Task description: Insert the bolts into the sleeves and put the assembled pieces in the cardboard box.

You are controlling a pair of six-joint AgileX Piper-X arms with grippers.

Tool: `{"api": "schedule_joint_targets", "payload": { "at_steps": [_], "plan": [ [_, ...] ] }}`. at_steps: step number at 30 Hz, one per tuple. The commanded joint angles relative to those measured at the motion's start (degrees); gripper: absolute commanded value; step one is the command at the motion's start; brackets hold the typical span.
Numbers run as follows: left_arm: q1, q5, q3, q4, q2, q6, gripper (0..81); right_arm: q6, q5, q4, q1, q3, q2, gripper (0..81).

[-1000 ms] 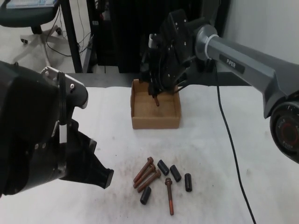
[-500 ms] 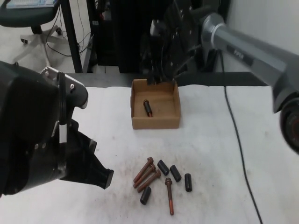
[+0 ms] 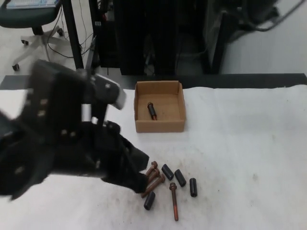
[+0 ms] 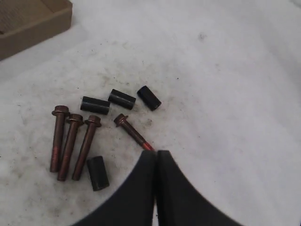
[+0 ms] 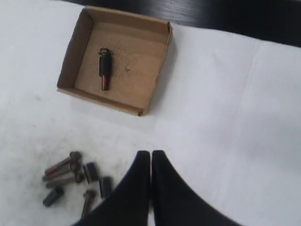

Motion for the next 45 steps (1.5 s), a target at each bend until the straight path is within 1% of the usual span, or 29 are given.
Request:
{"api": "schedule_joint_targets", "payload": {
  "at_steps": [1,3,5,6,11,13,18,22,24,26,29,32,35,39,45],
  "plan": [
    [-0.2,0.5,-3.4,-0.7,3.6,1.3,0.2,-1.7,-2.6,1.1,-2.8,8.4,-10.4,1.2],
    [-0.2,0.4,-7.4,0.6,8.1,2.0,0.2,-2.2,-3.0,-1.0,-4.2,14.7,-16.8,1.2],
    [-0.2,-1.6,-11.6,2.8,13.0,2.0,0.2,-2.1,-3.3,-3.6,-5.4,21.5,-23.1,1.2],
    [-0.4,-3.3,-13.9,4.3,15.4,2.0,0.2,-2.1,-3.4,-5.0,-5.9,24.3,-26.8,1.2],
    [-1.3,-13.3,-23.3,13.4,23.9,11.1,0.2,0.5,-3.4,-11.3,-7.9,40.2,-42.8,1.2],
    [-1.5,-17.3,-25.7,16.2,27.0,11.4,0.2,0.9,-3.2,-12.3,-7.9,45.9,-47.9,1.2],
    [-1.5,-18.6,-29.0,20.6,32.4,11.5,0.2,0.9,-3.0,-13.9,-7.9,55.3,-53.7,1.2],
    [-1.5,-18.6,-29.7,21.0,33.7,11.5,0.2,1.7,-3.0,-13.9,-7.8,58.5,-55.0,1.2],
    [-1.5,-18.8,-29.9,20.9,34.2,12.2,2.0,2.8,-3.2,-13.9,-7.8,58.8,-55.3,1.2],
    [-1.5,-18.8,-29.9,20.9,35.0,12.6,7.4,3.5,-5.0,-14.2,-7.4,58.8,-55.8,1.2],
    [-1.5,-18.8,-30.0,20.8,36.4,12.6,20.2,3.6,-7.2,-14.4,-5.7,58.8,-56.8,1.2],
    [-1.5,-18.8,-30.1,20.5,37.4,12.6,29.6,3.6,-8.2,-14.4,-4.5,58.8,-57.8,1.2],
    [-1.5,-19.4,-30.2,19.7,38.0,12.8,30.4,3.6,-8.2,-14.4,-4.3,58.8,-58.6,1.2],
    [-1.5,-22.3,-30.2,17.2,38.2,13.7,30.4,3.6,-8.2,-14.4,-4.3,58.8,-59.4,1.2],
    [-1.3,-23.9,-30.2,14.8,38.4,14.6,30.4,3.6,-8.2,-13.9,-4.3,58.8,-59.4,1.2]
  ]
}}
